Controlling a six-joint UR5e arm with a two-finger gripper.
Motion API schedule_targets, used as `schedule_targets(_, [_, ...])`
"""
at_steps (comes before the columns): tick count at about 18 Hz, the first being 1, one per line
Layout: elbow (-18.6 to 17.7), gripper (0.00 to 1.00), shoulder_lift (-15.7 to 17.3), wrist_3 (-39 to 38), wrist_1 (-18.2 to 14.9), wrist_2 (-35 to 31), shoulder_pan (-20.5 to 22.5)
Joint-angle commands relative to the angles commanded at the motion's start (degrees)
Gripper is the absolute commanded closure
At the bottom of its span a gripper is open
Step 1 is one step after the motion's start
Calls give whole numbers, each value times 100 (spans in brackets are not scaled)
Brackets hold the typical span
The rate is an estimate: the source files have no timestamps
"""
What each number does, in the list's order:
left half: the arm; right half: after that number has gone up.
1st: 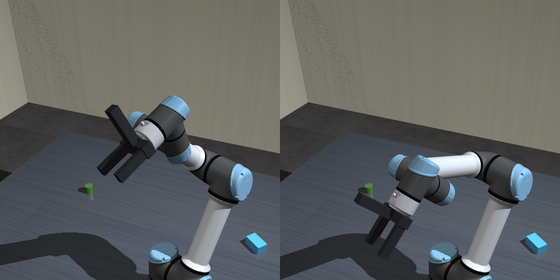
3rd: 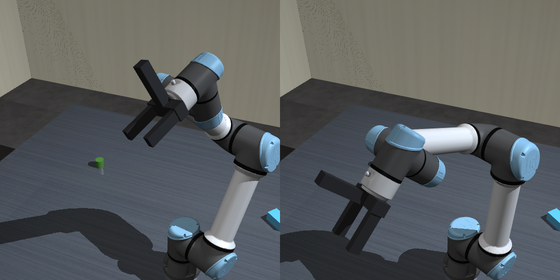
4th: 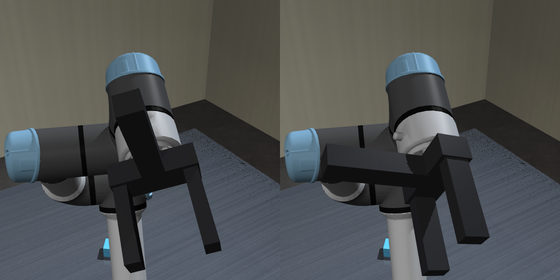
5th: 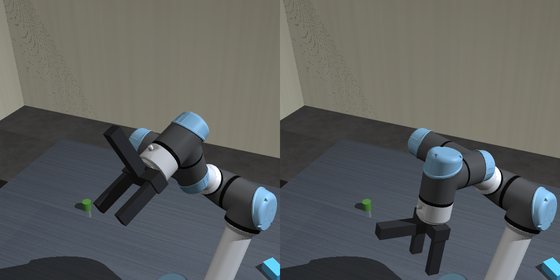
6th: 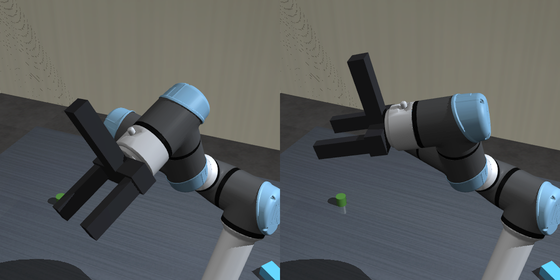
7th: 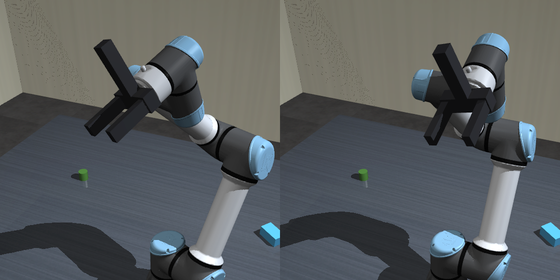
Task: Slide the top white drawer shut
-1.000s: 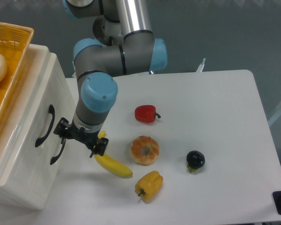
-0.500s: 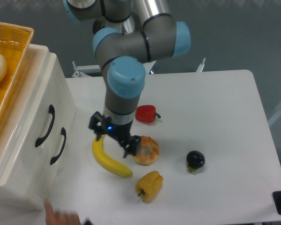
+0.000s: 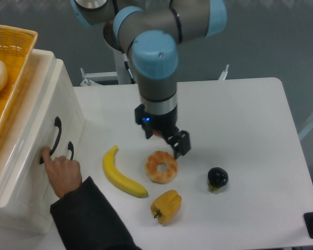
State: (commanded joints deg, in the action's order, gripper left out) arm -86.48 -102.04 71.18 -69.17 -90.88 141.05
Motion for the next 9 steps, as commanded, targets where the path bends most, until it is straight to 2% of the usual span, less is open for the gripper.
schedule_targets(5, [-88, 0, 149, 598, 0, 9, 431])
schedule_targets(9, [-150, 0, 211, 775, -18, 18, 467])
